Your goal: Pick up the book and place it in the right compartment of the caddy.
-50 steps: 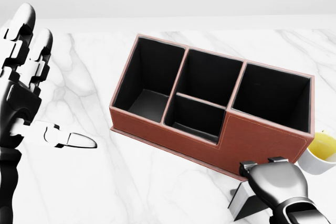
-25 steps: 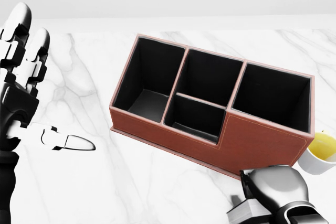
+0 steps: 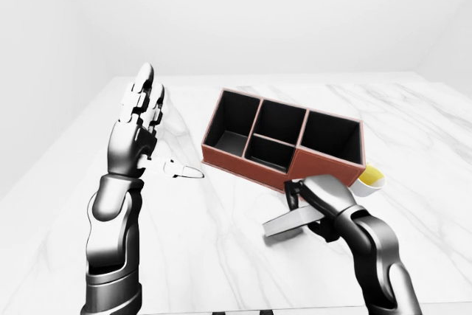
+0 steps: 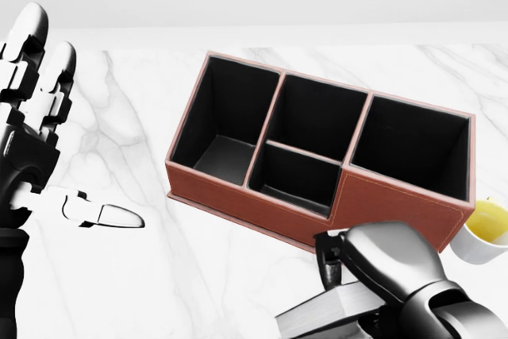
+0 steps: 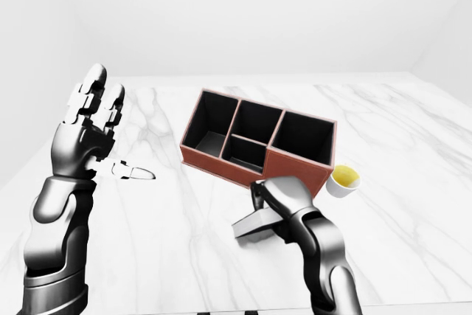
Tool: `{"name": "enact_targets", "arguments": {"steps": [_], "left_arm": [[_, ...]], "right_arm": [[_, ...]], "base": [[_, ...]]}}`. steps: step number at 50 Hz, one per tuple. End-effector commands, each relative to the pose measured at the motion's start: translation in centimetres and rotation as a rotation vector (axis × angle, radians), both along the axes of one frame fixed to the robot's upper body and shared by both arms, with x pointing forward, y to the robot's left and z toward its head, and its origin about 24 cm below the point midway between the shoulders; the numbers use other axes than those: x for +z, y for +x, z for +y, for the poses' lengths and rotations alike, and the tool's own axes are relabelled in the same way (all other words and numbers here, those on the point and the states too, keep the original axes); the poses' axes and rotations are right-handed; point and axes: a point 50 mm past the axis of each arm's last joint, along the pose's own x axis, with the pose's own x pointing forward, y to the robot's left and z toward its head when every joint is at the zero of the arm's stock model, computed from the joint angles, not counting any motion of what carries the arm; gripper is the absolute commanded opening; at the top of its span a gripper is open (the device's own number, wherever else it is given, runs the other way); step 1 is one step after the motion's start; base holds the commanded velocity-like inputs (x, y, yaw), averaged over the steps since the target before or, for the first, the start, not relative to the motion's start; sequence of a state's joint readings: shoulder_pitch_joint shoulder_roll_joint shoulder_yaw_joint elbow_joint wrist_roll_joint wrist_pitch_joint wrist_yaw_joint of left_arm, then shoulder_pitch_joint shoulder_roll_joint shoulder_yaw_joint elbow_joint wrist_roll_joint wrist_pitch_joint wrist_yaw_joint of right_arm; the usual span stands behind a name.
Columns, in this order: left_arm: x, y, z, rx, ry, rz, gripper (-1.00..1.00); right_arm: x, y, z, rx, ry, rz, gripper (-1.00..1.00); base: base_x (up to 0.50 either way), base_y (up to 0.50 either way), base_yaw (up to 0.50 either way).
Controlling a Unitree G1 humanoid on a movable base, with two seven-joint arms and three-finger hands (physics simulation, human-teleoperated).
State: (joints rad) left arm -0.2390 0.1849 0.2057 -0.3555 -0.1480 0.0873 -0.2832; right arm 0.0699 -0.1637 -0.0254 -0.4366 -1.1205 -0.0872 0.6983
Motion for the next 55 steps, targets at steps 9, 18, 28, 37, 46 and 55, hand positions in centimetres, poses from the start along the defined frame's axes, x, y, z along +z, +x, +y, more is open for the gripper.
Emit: {"name": "enact_targets", "arguments": {"steps": [9, 18, 28, 37, 46, 55], "left_arm": [[0.3, -0.3, 0.2, 0.004, -0.001, -0.015, 1.0], [0.3, -0.3, 0.3, 0.005, -0.004, -0.017, 1.0], [0.3, -0.4, 0.5, 0.007, -0.008, -0.015, 1.0], [0.5, -0.5, 0.7, 0.011, -0.01, -0.024, 1.0], [0.9, -0.9, 0.7, 0.009, -0.009, -0.045, 1.0], [1.2, -1.1, 0.7, 0.008, -0.007, -0.064, 1.0]], "right_arm": [[6.9, 0.0, 2.2, 0.143, 0.155, -0.3, -1.0], [11.6, -0.4, 3.4, 0.263, 0.208, -0.511, -1.0], [14.1, -0.8, 4.1, 0.315, 0.203, -0.632, -1.0], [15.8, -0.6, 4.7, 0.331, 0.176, -0.706, -1.0], [17.5, -0.4, 4.9, 0.336, 0.148, -0.781, -1.0], [19.6, 0.2, 4.8, 0.326, 0.101, -0.853, -1.0]], "base": [[0.0, 0.0, 0.0], [0.0, 0.0, 0.0], [0.0, 0.0, 0.0], [0.0, 0.0, 0.0], [0.0, 0.0, 0.0], [0.0, 0.0, 0.0]]}}
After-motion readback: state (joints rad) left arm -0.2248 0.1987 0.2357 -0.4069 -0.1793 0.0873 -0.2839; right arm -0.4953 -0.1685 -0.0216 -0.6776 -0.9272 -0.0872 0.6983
